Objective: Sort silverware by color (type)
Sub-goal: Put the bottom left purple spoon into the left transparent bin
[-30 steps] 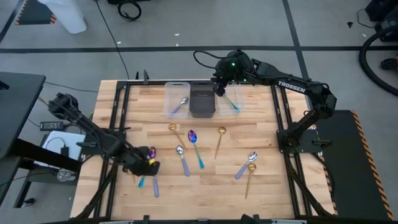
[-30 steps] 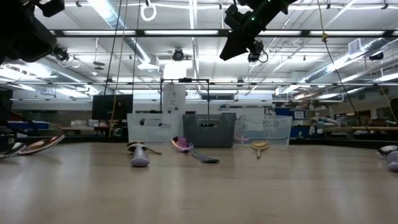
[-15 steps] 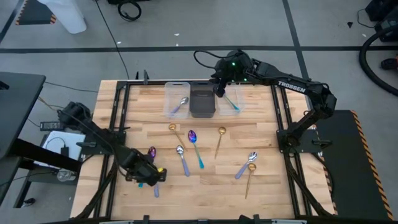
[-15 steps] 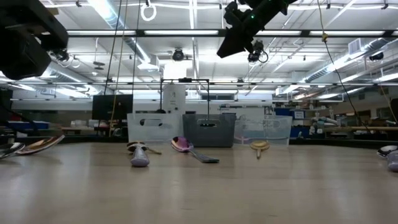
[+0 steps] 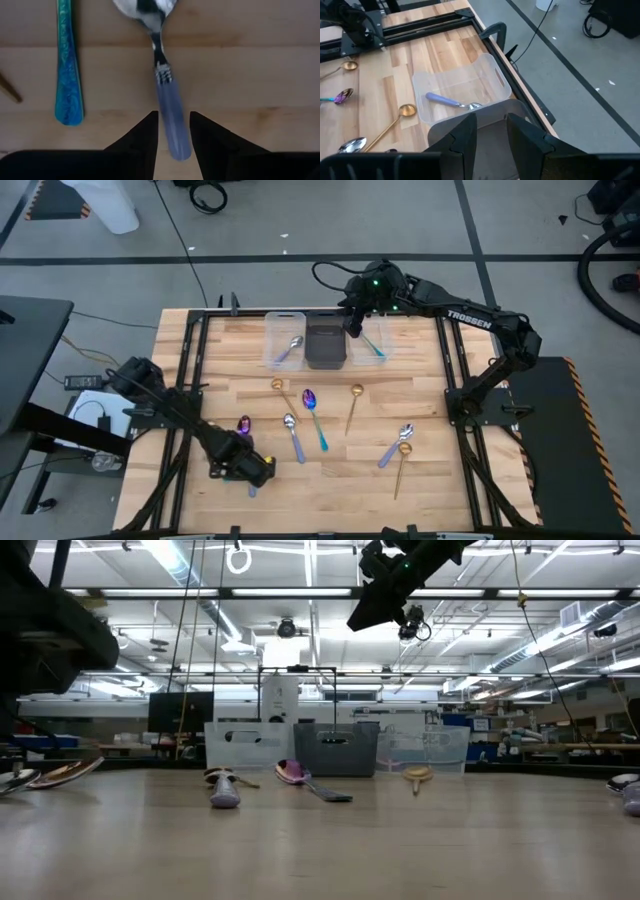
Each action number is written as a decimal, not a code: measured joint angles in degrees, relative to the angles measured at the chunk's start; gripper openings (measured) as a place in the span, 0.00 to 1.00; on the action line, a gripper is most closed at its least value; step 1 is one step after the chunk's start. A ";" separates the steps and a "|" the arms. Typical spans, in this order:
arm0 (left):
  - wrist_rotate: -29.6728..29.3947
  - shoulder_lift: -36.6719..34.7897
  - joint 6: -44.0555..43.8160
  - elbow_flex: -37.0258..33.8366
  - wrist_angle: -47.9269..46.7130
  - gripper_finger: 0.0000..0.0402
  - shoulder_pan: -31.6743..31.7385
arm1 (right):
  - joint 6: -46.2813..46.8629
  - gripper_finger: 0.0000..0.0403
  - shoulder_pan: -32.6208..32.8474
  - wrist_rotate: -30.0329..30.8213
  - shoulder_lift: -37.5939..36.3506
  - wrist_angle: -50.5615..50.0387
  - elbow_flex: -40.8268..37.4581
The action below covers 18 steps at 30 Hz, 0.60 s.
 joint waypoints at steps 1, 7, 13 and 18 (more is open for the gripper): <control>-0.01 0.30 0.01 0.00 -0.04 0.30 0.17 | 0.00 0.29 0.00 -0.02 0.00 0.00 0.00; 0.05 2.07 0.03 0.03 -0.13 0.30 0.53 | 0.02 0.29 -0.02 -0.02 0.00 0.00 0.00; 1.29 2.70 1.32 0.17 -0.13 0.30 0.51 | 0.02 0.29 -0.02 0.02 0.00 -0.01 0.00; 1.59 3.17 4.23 0.17 -1.01 0.29 0.30 | 0.02 0.29 -0.04 0.05 0.00 0.49 0.00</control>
